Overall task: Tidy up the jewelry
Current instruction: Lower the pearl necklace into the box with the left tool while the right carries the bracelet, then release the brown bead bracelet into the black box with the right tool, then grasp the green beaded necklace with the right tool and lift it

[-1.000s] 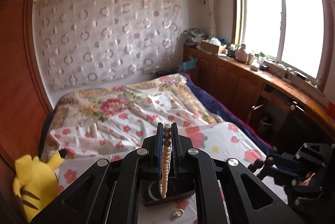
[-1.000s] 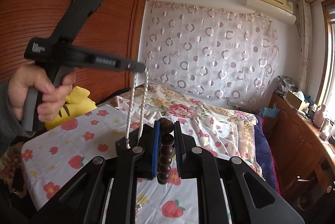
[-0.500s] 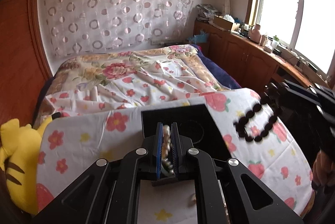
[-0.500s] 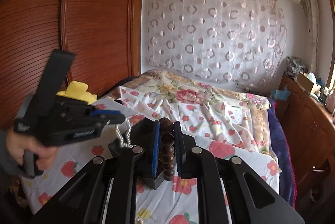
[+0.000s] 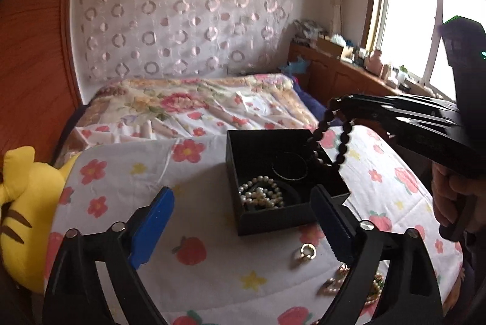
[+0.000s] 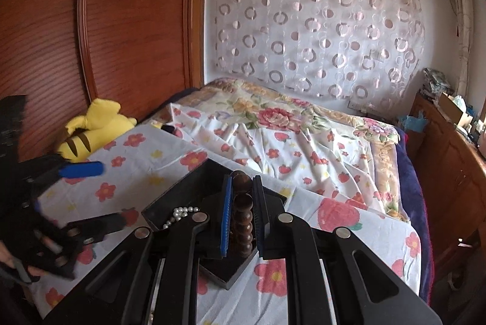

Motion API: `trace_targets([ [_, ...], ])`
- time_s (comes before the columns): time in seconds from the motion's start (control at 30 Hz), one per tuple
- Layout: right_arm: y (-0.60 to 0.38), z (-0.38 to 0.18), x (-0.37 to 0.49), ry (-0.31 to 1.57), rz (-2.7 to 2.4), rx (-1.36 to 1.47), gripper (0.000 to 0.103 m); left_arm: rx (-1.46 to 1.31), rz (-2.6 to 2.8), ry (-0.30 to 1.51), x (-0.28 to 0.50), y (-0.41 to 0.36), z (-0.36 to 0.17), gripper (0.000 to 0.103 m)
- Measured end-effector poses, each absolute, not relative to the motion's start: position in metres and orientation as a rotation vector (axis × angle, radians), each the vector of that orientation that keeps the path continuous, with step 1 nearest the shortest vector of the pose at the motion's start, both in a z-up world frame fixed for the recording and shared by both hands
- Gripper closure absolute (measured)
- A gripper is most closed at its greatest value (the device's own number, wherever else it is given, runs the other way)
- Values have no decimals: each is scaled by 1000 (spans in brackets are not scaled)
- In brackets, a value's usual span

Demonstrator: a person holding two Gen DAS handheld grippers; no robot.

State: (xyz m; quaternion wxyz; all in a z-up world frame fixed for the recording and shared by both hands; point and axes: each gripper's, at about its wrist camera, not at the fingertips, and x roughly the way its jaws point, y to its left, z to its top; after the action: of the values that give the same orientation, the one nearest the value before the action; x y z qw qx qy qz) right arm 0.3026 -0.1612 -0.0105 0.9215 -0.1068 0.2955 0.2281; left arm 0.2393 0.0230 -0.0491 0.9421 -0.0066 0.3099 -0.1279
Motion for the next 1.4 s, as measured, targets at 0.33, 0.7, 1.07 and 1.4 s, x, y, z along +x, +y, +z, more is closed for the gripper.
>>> trace_targets([
  [0.33, -139, -29, 309, 655, 453, -257, 88, -9, -195, 663, 219, 48, -75, 7],
  [0.7, -138, -44, 310, 708, 446, -249, 87, -16, -203, 681, 199, 50, -81, 7],
  [1.07, -157, -34, 257, 664, 492, -280, 66, -3, -240, 666, 170, 38, -79, 7],
  [1.4, -182, -75, 192, 759, 552, -292, 69, -3, -278, 675, 141, 26, -83, 7],
])
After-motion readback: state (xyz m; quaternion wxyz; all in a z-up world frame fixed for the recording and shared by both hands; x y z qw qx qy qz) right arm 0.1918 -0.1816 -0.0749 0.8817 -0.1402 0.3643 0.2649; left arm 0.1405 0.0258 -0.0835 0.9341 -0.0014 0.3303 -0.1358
